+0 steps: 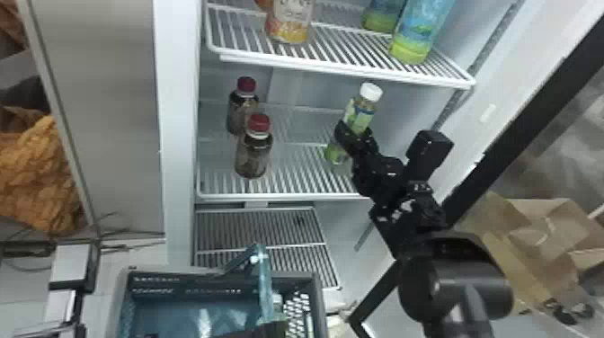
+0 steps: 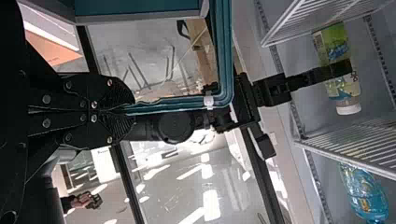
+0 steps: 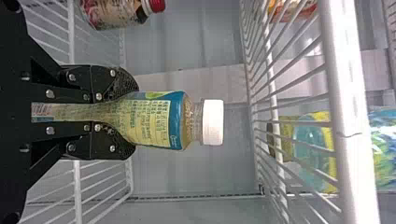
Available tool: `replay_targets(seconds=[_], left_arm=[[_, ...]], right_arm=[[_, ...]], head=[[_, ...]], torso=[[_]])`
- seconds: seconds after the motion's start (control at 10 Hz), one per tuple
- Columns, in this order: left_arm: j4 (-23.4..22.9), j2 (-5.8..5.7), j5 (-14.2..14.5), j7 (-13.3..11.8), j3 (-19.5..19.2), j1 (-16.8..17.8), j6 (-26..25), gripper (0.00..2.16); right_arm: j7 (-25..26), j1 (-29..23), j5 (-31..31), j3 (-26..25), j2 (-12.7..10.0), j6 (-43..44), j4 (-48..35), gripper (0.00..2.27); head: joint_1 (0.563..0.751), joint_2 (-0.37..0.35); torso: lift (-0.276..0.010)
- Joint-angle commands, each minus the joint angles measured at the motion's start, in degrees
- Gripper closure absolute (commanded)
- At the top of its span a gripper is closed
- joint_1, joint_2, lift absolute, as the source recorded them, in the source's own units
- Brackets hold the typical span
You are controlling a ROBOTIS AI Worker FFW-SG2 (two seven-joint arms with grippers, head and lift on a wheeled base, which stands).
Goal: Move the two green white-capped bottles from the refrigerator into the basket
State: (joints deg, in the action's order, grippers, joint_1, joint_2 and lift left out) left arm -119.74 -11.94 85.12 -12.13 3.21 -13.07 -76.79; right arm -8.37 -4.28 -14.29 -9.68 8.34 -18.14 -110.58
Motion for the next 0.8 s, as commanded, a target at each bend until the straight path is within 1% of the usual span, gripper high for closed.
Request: replay_targets(seconds=[0.0,0.5,0.7], left_arm=[[0.0,-0.01,-0.11,0.0,-0.01,0.0,-0.13,1.13],[0.0,-0.01,-0.11,0.0,-0.12,-0.15,-0.13,1.13],[0.0,-0.1,-0.23,0.09,-0.12,-0.29,-0.41,1.13]], right_arm=[[-0.33,-2.75,-1.14,-0.6,0.01,-1.26,-3.68,1.05],[-1.03,-10.76,-4.22,-1.18,0.36,-6.89,-15.21,1.05],[-1.3,-14.84,-5.25,-1.18,0.28,-8.01,-20.7,1.05]], head=[[0.695,-0.35],[0.695,-0.35],[0.695,-0.35]], torso=[[-0.263],[-0.263],[-0.263]])
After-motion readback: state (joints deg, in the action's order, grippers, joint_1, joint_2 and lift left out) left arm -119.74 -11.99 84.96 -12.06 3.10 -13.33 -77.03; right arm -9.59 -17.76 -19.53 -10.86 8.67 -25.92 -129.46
